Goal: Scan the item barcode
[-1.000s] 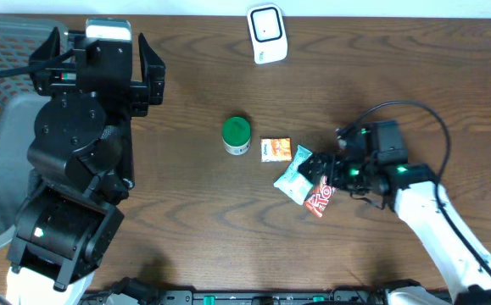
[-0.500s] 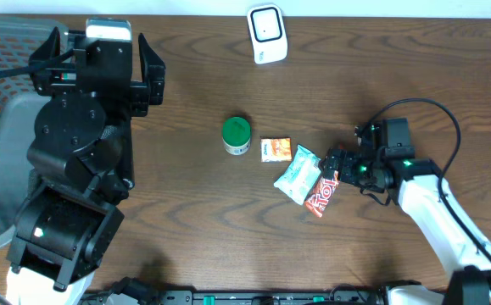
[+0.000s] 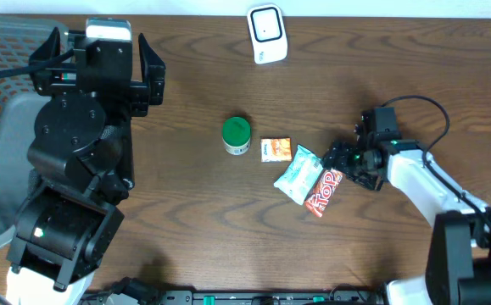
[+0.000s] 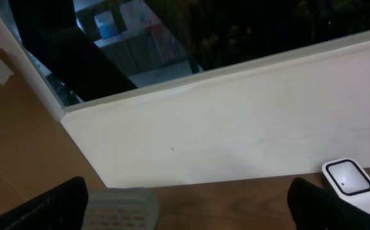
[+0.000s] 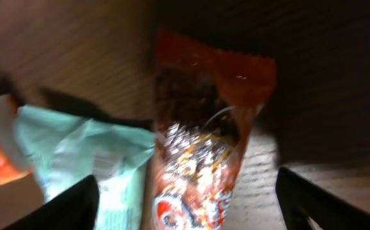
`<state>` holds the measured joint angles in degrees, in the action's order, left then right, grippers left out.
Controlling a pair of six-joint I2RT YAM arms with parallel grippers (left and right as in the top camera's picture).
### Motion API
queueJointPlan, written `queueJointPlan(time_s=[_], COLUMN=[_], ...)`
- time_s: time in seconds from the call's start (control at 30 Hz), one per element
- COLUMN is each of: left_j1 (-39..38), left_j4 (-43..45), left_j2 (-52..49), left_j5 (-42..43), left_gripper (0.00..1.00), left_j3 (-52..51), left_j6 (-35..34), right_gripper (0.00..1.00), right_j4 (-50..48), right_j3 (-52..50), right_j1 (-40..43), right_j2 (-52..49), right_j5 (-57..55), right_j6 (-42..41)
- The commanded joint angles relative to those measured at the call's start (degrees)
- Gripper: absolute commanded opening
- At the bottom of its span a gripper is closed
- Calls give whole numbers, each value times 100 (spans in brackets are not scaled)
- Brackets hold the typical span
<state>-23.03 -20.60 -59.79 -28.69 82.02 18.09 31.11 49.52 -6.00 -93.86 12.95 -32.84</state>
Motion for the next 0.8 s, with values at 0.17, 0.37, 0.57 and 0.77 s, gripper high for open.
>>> queueJointPlan(time_s=[0.17,0.37,0.57,0.77], left_j1=[24,24,24,24], left_j4=[9,4,4,4], left_j2=[33,33,33,33], left_j5=[-31,-31,-31,-31], left_gripper=[100,100,100,100], left_j3=[94,92,92,92], left_j6=[70,72,72,72], right_gripper=[73,72,50,11], right_j4=[210,208,149,-74], right_j3=[90,120,155,173], right_j1=[120,120,118,114], right_j2=[-522,-581,-603,-651], right_j5=[-415,-505,-529,-538], right_j6=[-1473,-1821,-1945,-1703])
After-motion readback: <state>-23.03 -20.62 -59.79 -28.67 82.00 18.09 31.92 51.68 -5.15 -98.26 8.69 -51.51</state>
